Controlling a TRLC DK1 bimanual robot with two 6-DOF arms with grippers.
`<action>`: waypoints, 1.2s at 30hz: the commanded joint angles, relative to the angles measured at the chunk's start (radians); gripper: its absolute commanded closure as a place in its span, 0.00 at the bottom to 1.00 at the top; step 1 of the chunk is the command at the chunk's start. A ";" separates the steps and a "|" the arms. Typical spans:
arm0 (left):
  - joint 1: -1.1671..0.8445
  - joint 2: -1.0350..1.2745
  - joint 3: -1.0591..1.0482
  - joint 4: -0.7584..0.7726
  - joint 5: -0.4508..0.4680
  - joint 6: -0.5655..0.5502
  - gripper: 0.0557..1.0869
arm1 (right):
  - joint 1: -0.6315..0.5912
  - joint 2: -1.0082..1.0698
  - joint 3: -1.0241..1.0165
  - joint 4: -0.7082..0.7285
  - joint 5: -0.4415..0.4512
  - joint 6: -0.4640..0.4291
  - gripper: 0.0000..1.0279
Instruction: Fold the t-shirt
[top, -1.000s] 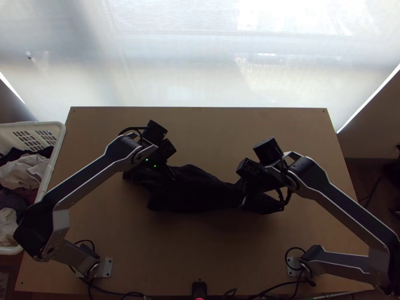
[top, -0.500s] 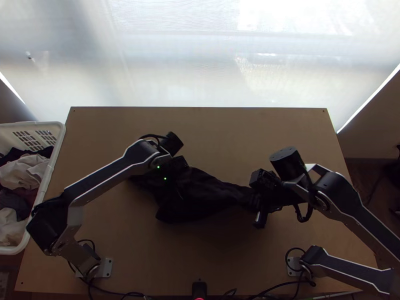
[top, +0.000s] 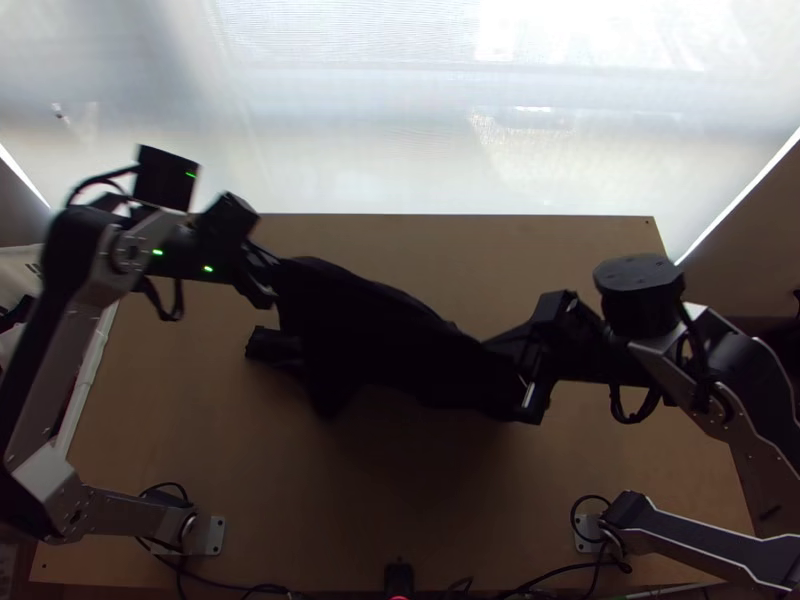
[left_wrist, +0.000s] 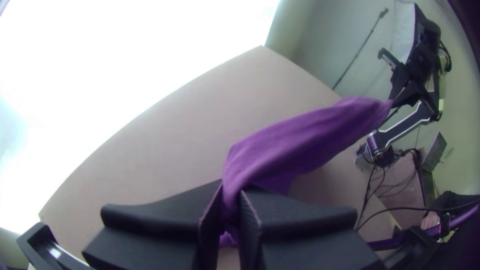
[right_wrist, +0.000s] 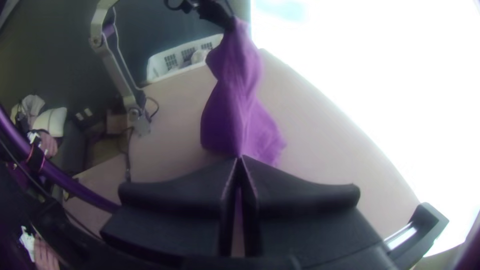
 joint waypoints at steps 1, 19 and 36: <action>0.187 -0.052 0.247 -0.025 0.004 -0.014 0.83 | -0.005 0.061 0.197 0.083 0.165 0.018 0.97; 0.299 -0.104 0.317 0.004 -0.007 0.026 0.83 | 0.093 0.343 0.271 0.250 0.187 0.063 0.97; -0.173 -0.152 0.086 0.087 -0.180 -0.004 0.04 | -0.082 0.001 -0.036 0.112 0.182 0.008 0.97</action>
